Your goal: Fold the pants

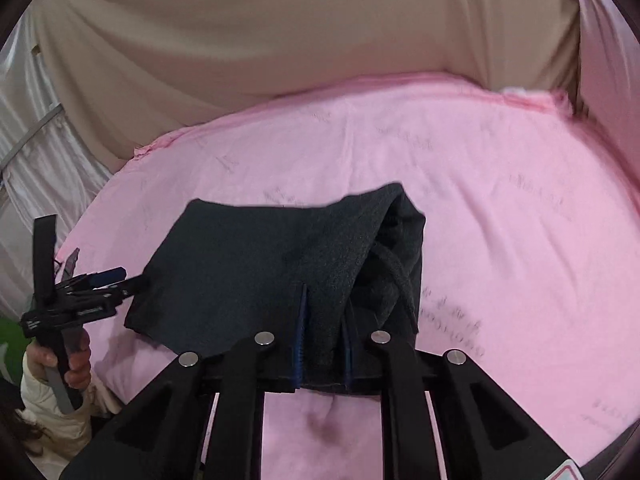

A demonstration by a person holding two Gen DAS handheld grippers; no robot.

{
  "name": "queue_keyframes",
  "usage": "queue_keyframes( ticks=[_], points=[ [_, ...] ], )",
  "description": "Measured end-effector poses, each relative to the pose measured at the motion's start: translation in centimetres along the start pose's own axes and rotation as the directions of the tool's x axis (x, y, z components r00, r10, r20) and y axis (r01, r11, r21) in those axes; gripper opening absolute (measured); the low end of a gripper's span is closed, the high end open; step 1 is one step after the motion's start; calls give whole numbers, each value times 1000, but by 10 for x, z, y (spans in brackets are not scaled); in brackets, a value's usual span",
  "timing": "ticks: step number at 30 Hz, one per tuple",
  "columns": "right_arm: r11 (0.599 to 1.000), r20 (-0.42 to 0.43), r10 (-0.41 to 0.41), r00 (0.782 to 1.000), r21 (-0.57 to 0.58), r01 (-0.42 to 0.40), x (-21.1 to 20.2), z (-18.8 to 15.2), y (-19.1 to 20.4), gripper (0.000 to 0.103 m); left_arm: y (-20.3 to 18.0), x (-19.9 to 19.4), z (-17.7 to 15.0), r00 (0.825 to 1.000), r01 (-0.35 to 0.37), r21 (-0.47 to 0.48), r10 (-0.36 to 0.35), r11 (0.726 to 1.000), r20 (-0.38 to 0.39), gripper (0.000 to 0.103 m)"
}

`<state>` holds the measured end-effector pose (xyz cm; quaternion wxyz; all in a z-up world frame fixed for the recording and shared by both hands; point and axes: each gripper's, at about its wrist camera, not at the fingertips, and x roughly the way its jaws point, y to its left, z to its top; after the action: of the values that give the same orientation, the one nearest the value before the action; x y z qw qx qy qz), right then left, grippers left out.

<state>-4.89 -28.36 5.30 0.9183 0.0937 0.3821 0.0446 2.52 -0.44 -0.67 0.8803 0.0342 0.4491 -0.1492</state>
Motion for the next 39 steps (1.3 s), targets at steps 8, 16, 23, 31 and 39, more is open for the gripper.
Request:
queue_keyframes(
  ticks=[8, 16, 23, 31, 39],
  points=[
    [955, -81, -42, 996, 291, 64, 27, -44, -78, 47, 6, 18, -12, 998, -39, -9, 39, 999, -55, 88],
    [973, -96, -50, 994, 221, 70, 34, -30, -57, 69, 3, 14, -12, 997, -65, -14, 65, 998, -49, 90],
    [956, -156, 15, 988, 290, 31, 66, -48, -65, 74, 8, 15, -13, 997, -2, -53, -2, 999, -75, 91],
    [931, -79, 156, 985, 345, -120, 73, -52, -65, 70, 22, 31, -9, 969, 232, -222, -245, 947, -34, 80],
    [927, -1, 294, 956, 244, -285, 15, -17, -9, 28, 46, -18, 11, 960, 276, -183, -280, 943, 2, 7]
  ],
)
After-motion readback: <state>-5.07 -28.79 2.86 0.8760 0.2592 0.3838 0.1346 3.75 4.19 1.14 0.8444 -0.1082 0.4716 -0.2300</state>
